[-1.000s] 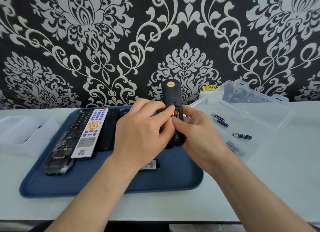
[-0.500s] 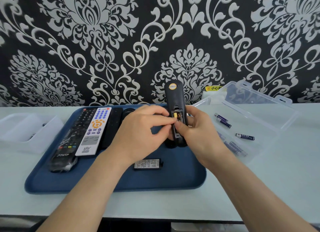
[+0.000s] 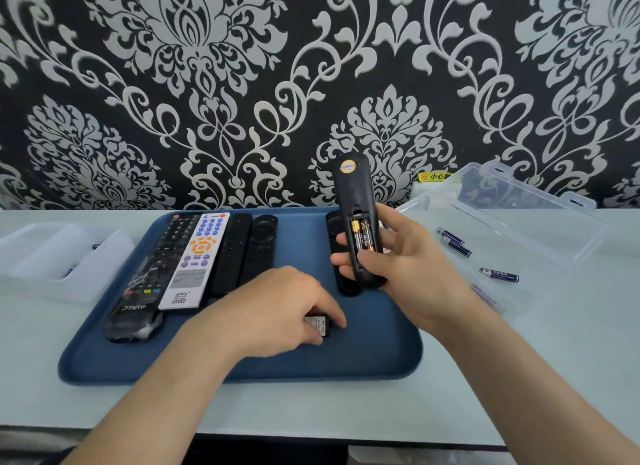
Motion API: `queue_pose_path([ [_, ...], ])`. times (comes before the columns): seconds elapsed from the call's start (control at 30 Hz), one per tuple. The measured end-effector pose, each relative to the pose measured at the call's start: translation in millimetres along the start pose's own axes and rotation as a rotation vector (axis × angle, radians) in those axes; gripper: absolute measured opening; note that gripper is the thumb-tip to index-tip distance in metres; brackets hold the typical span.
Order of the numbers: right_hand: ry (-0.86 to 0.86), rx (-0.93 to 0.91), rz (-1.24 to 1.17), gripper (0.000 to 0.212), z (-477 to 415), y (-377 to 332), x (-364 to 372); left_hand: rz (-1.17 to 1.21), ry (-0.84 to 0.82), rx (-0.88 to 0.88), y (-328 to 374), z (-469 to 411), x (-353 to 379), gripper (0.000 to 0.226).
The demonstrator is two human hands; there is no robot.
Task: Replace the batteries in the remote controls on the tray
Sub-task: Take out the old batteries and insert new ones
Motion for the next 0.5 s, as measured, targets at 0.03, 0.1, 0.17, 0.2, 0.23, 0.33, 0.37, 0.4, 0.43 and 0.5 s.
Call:
queue_pose_path([
  [0.03,0.009,-0.005,0.000,0.056,0,0,-1,0.030,0.025,-0.006,0,1,-3,0.027],
  [0.1,0.027,0.003,-0.043,0.056,0,1,-2,0.251,0.128,-0.041,-3,3,-19,0.017],
  [0.17,0.029,0.035,-0.127,0.048,0,1,0,0.673,0.327,-0.041,-7,8,-45,0.019],
  [0.2,0.026,0.058,-0.179,0.039,0,1,1,0.904,0.471,-0.044,-14,12,-57,0.020],
  [0.23,0.026,0.088,-0.237,0.030,0,2,3,1.098,0.607,-0.060,-21,16,-66,0.019],
  [0.33,0.017,0.166,-0.324,0.044,1,6,8,1.276,0.834,-0.153,-32,20,-72,0.015],
  [0.37,0.015,0.170,-0.319,0.047,2,6,8,1.258,0.857,-0.174,-32,19,-70,0.015],
  [0.4,0.013,0.169,-0.308,0.048,2,6,9,1.234,0.872,-0.189,-32,18,-69,0.016],
  [0.43,0.008,0.166,-0.301,0.049,3,6,9,1.212,0.879,-0.194,-31,17,-69,0.017],
  [0.5,-0.008,0.157,-0.283,0.052,4,5,10,1.171,0.888,-0.194,-28,16,-69,0.018],
])
Point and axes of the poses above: each hand's wrist, its own z-axis away from the middle knuckle, its own x-axis out of the palm, y = z × x, the point moved 9 cm from there along -z, towards the middle knuckle, and after that the axes turned 12 degrees about -z, right-handed, at the moved point
